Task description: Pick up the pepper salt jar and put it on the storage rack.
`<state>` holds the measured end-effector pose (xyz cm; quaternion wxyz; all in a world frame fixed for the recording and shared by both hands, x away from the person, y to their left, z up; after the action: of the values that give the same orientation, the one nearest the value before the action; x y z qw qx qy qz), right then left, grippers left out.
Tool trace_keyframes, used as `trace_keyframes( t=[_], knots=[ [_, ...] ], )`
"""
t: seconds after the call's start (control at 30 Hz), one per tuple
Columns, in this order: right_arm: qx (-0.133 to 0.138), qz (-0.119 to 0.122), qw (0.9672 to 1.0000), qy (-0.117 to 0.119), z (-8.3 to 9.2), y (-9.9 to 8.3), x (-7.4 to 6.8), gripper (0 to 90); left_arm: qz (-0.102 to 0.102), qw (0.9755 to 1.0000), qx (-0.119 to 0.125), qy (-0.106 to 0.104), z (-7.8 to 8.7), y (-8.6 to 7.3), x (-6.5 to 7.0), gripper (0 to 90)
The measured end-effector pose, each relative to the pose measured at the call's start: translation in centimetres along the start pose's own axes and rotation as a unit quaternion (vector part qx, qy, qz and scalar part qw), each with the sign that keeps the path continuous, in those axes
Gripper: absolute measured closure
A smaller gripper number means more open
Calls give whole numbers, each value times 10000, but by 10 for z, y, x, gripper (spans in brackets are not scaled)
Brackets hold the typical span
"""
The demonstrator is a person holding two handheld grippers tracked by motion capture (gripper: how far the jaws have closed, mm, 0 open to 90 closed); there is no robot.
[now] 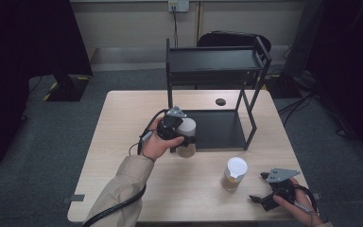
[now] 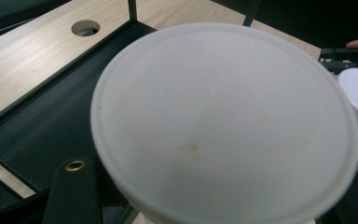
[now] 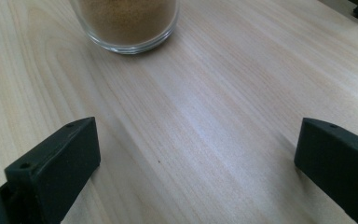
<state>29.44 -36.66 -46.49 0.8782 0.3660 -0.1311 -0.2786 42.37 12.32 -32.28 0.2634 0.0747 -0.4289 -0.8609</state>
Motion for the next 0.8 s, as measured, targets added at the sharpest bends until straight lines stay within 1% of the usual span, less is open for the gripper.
trace_keyframes(
  t=[0.1,0.13,0.17,0.27,0.3,0.33,0.37,0.43,0.47,0.5,0.57,0.6,0.67,0.7,0.77,0.8],
  knots=[
    [0,-1,10000,0,0,0,0,0,-5,10000,27,-1,1,6,0,344],
    [1,-1,10000,1,0,0,0,0,-5,10000,27,-1,1,6,0,344],
    [0,0,10000,0,0,0,0,0,-16,10000,17,6,1,11,-1,344],
    [0,-2,10000,0,0,0,0,0,-12,10000,14,24,2,16,-1,344],
    [0,-3,10000,-1,0,0,0,0,-20,10000,5,22,3,21,-2,344],
    [0,-3,10000,-1,0,0,0,0,-20,10000,5,22,3,21,-2,344],
    [2,-3,10000,-1,0,0,0,0,-14,10000,-4,10,3,25,-2,344],
    [4,-12,10000,0,0,0,0,0,-28,10000,12,10,4,30,-2,344],
    [4,-12,10000,0,0,0,0,0,-28,10000,12,10,4,30,-2,344],
    [3,-5,10000,-1,0,0,0,0,-40,10000,0,15,5,34,-2,344],
    [2,-6,10000,-2,0,0,0,0,-39,10000,-15,17,6,37,-2,344],
    [3,-7,10000,0,0,0,0,0,-33,10000,-12,11,6,41,-2,344],
    [3,-6,10000,-1,0,0,0,0,-49,10000,-10,9,6,43,-2,344],
    [2,-7,10000,0,0,0,0,0,-75,10000,-11,1,7,47,-2,344],
    [2,-8,10000,-1,0,0,0,0,-79,10000,-8,3,7,49,-2,344],
    [2,-4,10000,-2,0,0,0,0,-93,10000,7,7,8,53,-2,344]
  ],
)
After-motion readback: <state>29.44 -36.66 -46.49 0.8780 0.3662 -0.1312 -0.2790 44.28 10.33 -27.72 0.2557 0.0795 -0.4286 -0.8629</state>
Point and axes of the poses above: each handheld gripper's, and its own axes: z roughly backward along the jaws, y roughly out of its top, x roughly to its right, the point moved 6 cm from there along -z, roughly forward along the jaws, and after that the axes turned 1 degree about -x, right-handed, at the moved point
